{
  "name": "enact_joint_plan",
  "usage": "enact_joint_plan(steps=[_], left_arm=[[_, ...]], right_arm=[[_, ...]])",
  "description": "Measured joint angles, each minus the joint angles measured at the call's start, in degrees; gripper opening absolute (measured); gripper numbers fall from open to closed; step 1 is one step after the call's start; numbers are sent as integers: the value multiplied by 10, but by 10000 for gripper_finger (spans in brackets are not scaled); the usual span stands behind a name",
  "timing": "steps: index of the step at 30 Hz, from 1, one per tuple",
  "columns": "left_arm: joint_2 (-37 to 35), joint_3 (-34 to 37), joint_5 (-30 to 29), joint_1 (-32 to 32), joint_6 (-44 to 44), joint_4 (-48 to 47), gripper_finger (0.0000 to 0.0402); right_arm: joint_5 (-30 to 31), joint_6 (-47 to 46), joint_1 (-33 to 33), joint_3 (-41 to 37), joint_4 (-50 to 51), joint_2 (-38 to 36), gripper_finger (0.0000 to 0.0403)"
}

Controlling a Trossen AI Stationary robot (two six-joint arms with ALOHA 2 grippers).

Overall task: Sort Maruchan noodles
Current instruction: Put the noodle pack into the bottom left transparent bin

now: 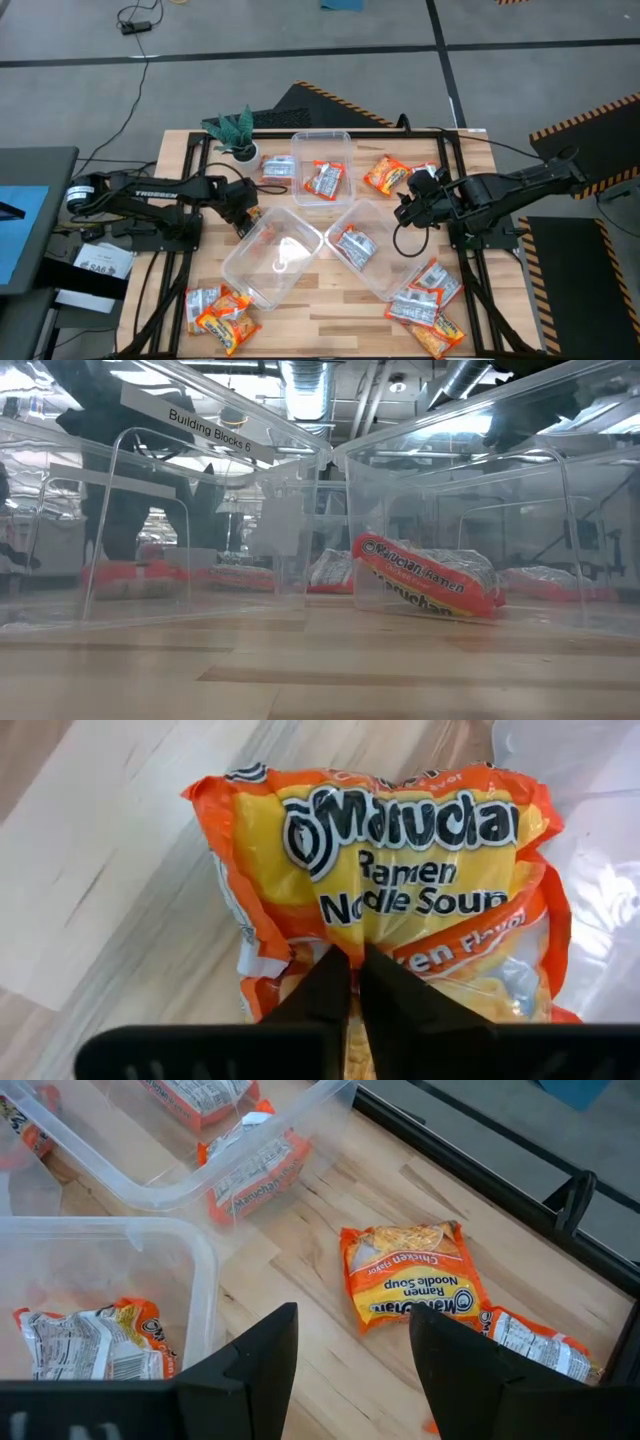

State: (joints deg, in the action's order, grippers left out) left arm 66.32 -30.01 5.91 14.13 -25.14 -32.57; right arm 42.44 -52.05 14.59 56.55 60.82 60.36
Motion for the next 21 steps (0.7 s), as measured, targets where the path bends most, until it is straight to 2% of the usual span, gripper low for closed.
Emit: enact_joint_plan(steps=[6, 12, 18, 21], left_arm=[[-24, -41, -20, 0, 16, -24, 0], [-101, -124, -132, 1, 21, -89, 0], [-185, -178, -186, 1, 45, -91, 0], [-223, -181, -190, -4, 79, -47, 0]], right_arm=[[0, 0, 0, 0, 0, 0, 214], [0, 0, 0, 0, -2, 0, 214], [1, 5, 0, 0, -14, 0, 214], [3, 13, 0, 0, -18, 0, 214]])
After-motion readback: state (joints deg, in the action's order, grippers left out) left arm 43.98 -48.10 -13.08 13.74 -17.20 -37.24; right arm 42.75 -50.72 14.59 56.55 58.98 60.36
